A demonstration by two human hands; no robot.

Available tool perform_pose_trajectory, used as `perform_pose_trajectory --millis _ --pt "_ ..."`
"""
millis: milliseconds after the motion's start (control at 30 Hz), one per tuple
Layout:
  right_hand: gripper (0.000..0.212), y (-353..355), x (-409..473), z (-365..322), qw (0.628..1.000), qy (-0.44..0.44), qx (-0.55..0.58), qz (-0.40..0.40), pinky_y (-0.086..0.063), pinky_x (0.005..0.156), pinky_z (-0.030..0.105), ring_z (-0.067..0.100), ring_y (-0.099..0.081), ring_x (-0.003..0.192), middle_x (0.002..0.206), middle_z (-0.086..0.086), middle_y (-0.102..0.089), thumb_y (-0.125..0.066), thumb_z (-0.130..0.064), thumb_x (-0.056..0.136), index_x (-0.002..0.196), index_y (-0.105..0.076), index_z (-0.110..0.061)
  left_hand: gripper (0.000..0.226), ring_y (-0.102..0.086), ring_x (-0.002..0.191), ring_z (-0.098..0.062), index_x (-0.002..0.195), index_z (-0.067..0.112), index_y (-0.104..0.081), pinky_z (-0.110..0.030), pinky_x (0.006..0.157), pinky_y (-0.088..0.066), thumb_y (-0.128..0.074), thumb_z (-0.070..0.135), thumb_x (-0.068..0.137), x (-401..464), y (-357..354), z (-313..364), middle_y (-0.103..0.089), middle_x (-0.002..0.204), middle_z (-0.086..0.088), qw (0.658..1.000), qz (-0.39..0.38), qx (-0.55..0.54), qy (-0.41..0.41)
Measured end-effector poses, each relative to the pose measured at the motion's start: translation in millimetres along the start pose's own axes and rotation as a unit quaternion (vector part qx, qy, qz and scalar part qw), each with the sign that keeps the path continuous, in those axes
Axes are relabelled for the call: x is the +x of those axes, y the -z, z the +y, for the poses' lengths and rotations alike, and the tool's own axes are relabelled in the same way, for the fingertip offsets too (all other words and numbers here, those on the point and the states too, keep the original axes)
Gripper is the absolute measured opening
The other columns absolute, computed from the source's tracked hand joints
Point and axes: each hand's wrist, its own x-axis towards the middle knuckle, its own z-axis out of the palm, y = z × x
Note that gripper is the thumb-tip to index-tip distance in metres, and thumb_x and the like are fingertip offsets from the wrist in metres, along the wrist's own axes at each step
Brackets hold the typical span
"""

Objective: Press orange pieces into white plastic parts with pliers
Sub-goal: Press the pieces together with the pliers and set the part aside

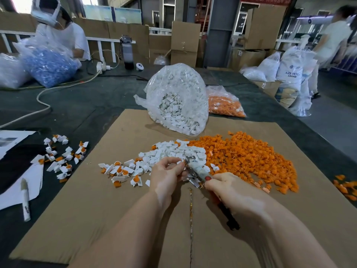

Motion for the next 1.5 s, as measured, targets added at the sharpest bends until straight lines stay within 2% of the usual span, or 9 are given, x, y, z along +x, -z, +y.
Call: perform_pose_trajectory --millis 267,533,767,867,967,1167,1267,1400,1500 --pt "0.029 -11 -5 -1 0.994 0.034 -0.093 0.046 -0.026 0.053 0.027 0.012 -0.037 0.061 0.074 -0.003 -0.041 -0.04 -0.036 0.096 0.071 -0.035 -0.021 0.009 -0.057 0.044 -0.005 0.09 0.003 -0.055 -0.016 0.047 -0.049 -0.054 -0.006 0.089 -2 3 -1 -0.058 0.062 -0.009 1.0 -0.007 0.016 0.0" --pt "0.027 -20 -7 3 0.993 0.041 -0.077 0.084 -0.03 0.055 0.028 0.011 -0.04 0.064 0.077 -0.005 -0.043 -0.042 -0.038 0.095 0.074 -0.036 -0.023 0.012 -0.057 0.042 -0.006 0.092 0.001 -0.055 -0.018 0.044 -0.049 -0.053 -0.01 0.087 -7 2 2 -0.057 0.057 -0.006 1.0 -0.01 0.005 0.001" --pt "0.023 -18 -4 22 0.965 0.031 -0.028 0.257 -0.036 0.06 0.026 0.003 -0.047 0.077 0.083 -0.016 -0.05 -0.059 -0.048 0.083 0.09 -0.052 -0.027 0.011 -0.06 0.052 -0.009 0.097 0.002 -0.06 -0.034 0.066 -0.054 -0.06 0.0 0.087 -8 8 -5 -0.061 0.062 -0.005 0.998 -0.011 0.053 -0.038" --pt "0.037 -9 6 33 0.925 -0.002 -0.138 0.354 -0.039 0.072 0.031 0.019 -0.051 0.1 0.1 -0.001 -0.055 -0.058 -0.049 0.084 0.107 -0.055 -0.02 0.015 -0.062 0.063 0.003 0.096 0.018 -0.067 -0.014 0.069 -0.049 -0.061 0.007 0.088 -12 12 -9 -0.065 0.076 0.003 0.981 -0.043 0.165 -0.093" --pt "0.051 -1 15 48 0.889 -0.037 -0.258 0.376 -0.041 0.084 0.031 0.022 -0.05 0.107 0.109 0.004 -0.055 -0.054 -0.056 0.084 0.117 -0.054 -0.017 0.02 -0.059 0.08 0.015 0.102 0.024 -0.068 0.002 0.069 -0.039 -0.056 0.011 0.092 -13 12 -8 -0.063 0.097 0.014 0.964 -0.058 0.228 -0.123" --pt "0.065 -2 22 61 0.856 -0.076 -0.362 0.36 -0.035 0.097 0.037 0.027 -0.048 0.112 0.117 0.009 -0.056 -0.045 -0.066 0.082 0.124 -0.055 -0.017 0.024 -0.051 0.103 0.002 0.108 0.03 -0.066 0.007 0.077 -0.032 -0.052 0.017 0.095 -15 13 -11 -0.06 0.111 0.009 0.948 -0.061 0.28 -0.138" --pt "0.051 -14 23 55 0.854 0.033 -0.306 0.419 -0.036 0.097 0.05 0.036 -0.054 0.105 0.109 0.017 -0.062 -0.068 -0.042 0.079 0.114 -0.064 -0.006 0.024 -0.052 0.104 0.003 0.109 0.031 -0.066 0.008 0.077 -0.031 -0.052 0.017 0.095 -15 14 -11 -0.061 0.112 0.011 0.948 -0.072 0.279 -0.136" --pt "0.026 -43 24 35 0.865 0.265 -0.182 0.385 -0.05 0.081 0.032 0.025 -0.065 0.089 0.092 0.008 -0.068 -0.076 -0.006 0.074 0.1 -0.071 -0.006 0.024 -0.055 0.106 0.0 0.107 0.024 -0.069 0.005 0.08 -0.033 -0.054 0.011 0.093 -13 13 -11 -0.065 0.109 0.009 0.949 -0.073 0.272 -0.144" --pt "0.015 -54 25 29 0.875 0.302 -0.144 0.349 -0.051 0.07 0.027 0.02 -0.064 0.078 0.079 0.003 -0.067 -0.076 -0.001 0.073 0.085 -0.072 -0.008 0.027 -0.056 0.102 0.003 0.103 0.023 -0.07 0.005 0.079 -0.034 -0.053 0.005 0.092 -15 13 -10 -0.067 0.104 0.01 0.947 -0.076 0.276 -0.145"
